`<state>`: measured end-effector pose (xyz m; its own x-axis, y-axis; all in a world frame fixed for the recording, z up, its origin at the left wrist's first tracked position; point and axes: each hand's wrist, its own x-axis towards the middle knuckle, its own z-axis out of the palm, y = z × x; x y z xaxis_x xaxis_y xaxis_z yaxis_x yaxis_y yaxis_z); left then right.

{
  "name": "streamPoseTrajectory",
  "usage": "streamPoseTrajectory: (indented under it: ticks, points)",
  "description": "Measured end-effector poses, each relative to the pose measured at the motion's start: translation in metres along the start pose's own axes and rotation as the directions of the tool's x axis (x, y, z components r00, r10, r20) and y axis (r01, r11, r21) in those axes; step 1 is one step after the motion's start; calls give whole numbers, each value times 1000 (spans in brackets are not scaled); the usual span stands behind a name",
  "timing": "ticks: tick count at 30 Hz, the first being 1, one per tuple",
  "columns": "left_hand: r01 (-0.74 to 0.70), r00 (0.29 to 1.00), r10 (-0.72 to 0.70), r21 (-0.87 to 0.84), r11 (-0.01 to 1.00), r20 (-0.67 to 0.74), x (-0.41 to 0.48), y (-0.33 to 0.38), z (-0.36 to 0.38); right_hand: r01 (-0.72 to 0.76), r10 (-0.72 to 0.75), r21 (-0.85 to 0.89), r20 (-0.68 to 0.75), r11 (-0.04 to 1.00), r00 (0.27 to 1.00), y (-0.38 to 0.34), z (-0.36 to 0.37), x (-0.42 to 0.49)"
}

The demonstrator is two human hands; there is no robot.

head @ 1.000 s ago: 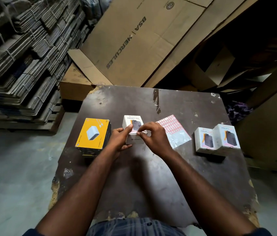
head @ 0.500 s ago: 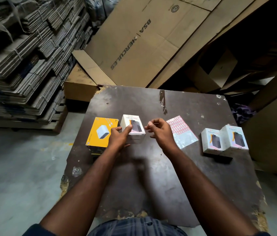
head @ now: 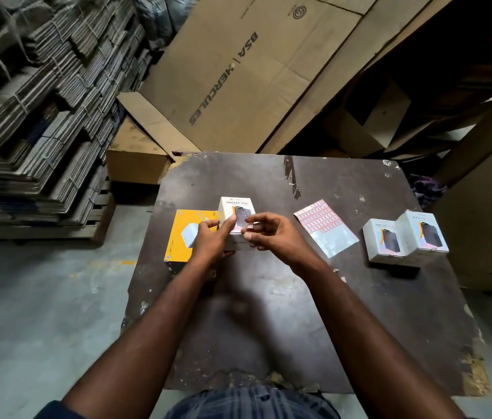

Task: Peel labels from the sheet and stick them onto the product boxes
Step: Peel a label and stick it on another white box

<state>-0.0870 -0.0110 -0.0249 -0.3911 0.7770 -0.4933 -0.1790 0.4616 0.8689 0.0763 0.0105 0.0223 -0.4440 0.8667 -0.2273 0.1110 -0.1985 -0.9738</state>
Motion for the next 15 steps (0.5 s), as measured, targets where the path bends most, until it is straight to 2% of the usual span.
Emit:
streamPoseTrajectory:
  ticks: [5,10,15]
  points:
    - [-11,1000,11,-5,1000,17,4,6,-7,28,-28,2,-129,1000,991,-9,3,5]
    - [-25,999,25,-18,1000,34,8,19,-8,111,-110,-4,-139,994,984,-19,2,9]
    - [-16,998,19,-43,999,58,12,30,-10,112,-109,14,-107,994,988,-21,-3,17]
